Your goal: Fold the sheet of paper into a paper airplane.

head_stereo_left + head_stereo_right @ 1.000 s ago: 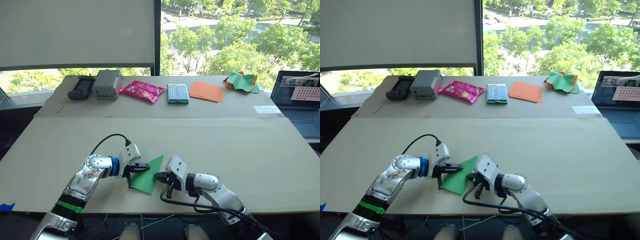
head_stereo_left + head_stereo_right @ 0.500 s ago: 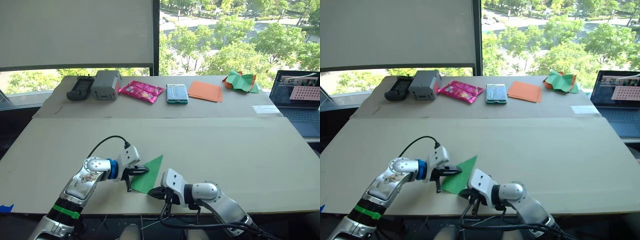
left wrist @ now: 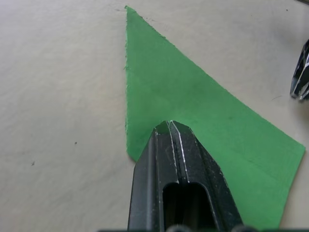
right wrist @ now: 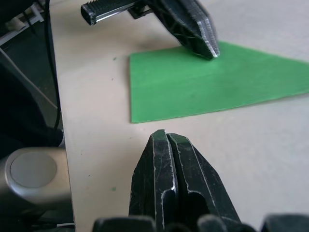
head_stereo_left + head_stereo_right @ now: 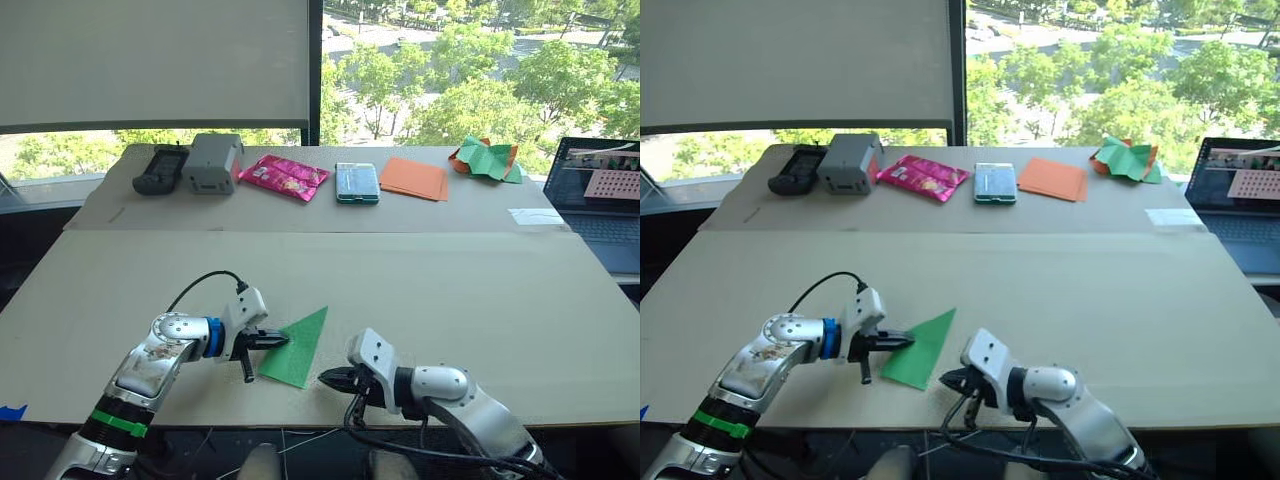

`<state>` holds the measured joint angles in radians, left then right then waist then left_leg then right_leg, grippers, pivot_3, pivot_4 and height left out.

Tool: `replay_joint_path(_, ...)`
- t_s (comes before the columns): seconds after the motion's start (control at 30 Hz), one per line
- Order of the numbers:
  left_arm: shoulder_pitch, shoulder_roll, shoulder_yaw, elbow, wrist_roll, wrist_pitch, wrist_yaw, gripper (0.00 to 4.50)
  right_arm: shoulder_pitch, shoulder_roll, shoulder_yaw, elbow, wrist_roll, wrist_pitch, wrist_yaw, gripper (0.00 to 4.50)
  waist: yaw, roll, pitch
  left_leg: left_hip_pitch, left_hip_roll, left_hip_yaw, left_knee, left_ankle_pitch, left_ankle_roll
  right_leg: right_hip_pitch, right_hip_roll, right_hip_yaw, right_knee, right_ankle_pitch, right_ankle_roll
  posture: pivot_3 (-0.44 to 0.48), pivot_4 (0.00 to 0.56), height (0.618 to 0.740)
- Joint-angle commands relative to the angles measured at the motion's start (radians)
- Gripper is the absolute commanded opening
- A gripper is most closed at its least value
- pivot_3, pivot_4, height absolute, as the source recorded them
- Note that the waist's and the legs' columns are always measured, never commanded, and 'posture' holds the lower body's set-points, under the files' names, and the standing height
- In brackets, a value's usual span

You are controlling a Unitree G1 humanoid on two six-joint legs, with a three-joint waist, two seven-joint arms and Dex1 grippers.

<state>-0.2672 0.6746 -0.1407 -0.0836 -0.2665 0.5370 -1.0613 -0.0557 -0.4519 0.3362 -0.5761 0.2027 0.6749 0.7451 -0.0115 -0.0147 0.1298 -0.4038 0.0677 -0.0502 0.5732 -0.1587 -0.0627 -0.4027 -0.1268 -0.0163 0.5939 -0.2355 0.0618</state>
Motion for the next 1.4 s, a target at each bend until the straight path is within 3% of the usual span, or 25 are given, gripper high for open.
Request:
replay_joint_path(0.03,-0.03,0.036,0.058,-0.064,-0.053,0.007,-0.028,0.0,-0.02,0.006,-0.028,-0.109,0.026,0.049,-0.05,0.29,0.0,0.0,0.0,0.0,0.0,-0.001,0.0,0.0,0.0,-0.001,0.0,-0.001,0.0,0.0,0.0,0.0,0.15,0.706)
replay_joint_path(0.07,-0.031,0.043,0.062,-0.07,-0.058,0.007,-0.033,0.0,-0.025,0.002,-0.025,-0.118,0.02,0.052,-0.061,0.61,0.0,0.0,0.0,0.0,0.0,-0.001,0.0,0.0,0.0,-0.001,0.0,-0.001,0.0,0.0,0.0,0.0,0.15,0.706)
replay_joint_path(0.1,-0.029,0.052,0.066,-0.078,-0.067,0.013,-0.041,0.55,-0.03,0.003,-0.02,-0.122,0.012,0.054,-0.076,0.96,0.001,0.0,0.001,0.0,0.0,-0.001,0.0,0.0,0.0,-0.001,0.0,-0.001,-0.001,0.0,0.0,0.0,0.15,0.706)
replay_joint_path(0.33,-0.014,0.07,0.068,-0.07,-0.07,0.002,-0.038,2.79,-0.072,0.021,0.049,-0.117,-0.019,0.052,-0.139,3.31,0.003,-0.001,0.003,-0.001,0.0,0.0,0.0,0.0,0.0,-0.001,0.0,0.0,-0.003,0.0,0.0,0.0,0.15,0.706)
replay_joint_path(0.5,-0.036,0.069,0.07,-0.041,-0.057,-0.035,-0.04,4.49,-0.081,0.024,0.062,-0.11,-0.011,0.056,-0.151,3.35,0.005,-0.002,0.003,-0.001,0.0,0.0,0.0,0.0,0.0,-0.001,0.0,0.0,-0.002,0.0,0.0,0.0,0.15,0.706)
replay_joint_path(0.6,-0.096,0.111,0.039,0.025,-0.009,-0.153,-0.118,4.49,-0.072,0.008,0.037,-0.093,-0.008,0.049,-0.151,3.35,0.011,-0.003,0.004,-0.001,0.0,0.0,0.0,0.0,0.0,-0.001,0.0,-0.001,-0.001,0.0,0.0,0.0,0.15,0.706)
replay_joint_path(0.77,-0.25,0.179,-0.109,0.296,0.189,-0.659,-0.31,4.49,-0.053,-0.032,-0.023,-0.129,0.031,0.059,-0.13,3.35,0.026,-0.001,0.005,-0.001,0.0,0.001,0.0,0.0,0.0,-0.001,0.0,-0.001,-0.004,0.0,0.0,0.0,0.15,0.706)
replay_joint_path(0.93,-0.47,0.043,-0.184,0.595,0.257,-1.129,-0.357,4.49,-0.042,-0.063,-0.044,-0.147,0.055,0.061,-0.124,3.35,0.042,-0.001,0.004,-0.006,0.0,0.002,0.002,0.0,0.0,-0.001,0.0,-0.001,-0.005,0.0,0.0,0.0,0.15,0.706)
replay_joint_path(1.1,-0.602,-0.092,-0.217,0.817,0.239,-1.407,-0.421,4.49,-0.043,-0.066,-0.04,-0.145,0.051,0.063,-0.148,3.35,0.052,-0.002,0.004,-0.007,0.0,0.004,0.006,0.001,0.002,0.0,0.0,0.0,0.0,0.001,0.002,0.0,0.15,0.706)
replay_joint_path(1.23,-0.652,-0.146,-0.249,0.93,0.231,-1.524,-0.495,4.49,-0.038,-0.059,-0.04,-0.155,0.049,0.075,-0.179,3.35,0.045,-0.002,0.004,-0.006,0.0,0.004,0.006,0.007,0.011,0.002,0.0,0.001,0.001,0.002,0.002,0.0,0.15,0.706)
replay_joint_path(1.27,-0.661,-0.156,-0.252,0.95,0.228,-1.538,-0.51,3.95,-0.037,-0.058,-0.04,-0.158,0.048,0.078,-0.186,3.35,0.043,-0.002,0.004,-0.006,0.0,0.004,0.006,0.007,0.012,0.005,0.0,0.001,0.001,0.002,0.003,0.0,0.15,0.706)
replay_joint_path(1.4,-0.697,-0.174,-0.266,1.026,0.252,-1.612,-0.534,2.64,-0.035,-0.057,-0.038,-0.166,0.05,0.089,-0.206,3.35,0.043,-0.002,0.004,-0.005,0.0,0.004,0.006,0.007,0.012,0.007,0.001,0.001,0.001,0.002,0.003,0.0,0.15,0.706)
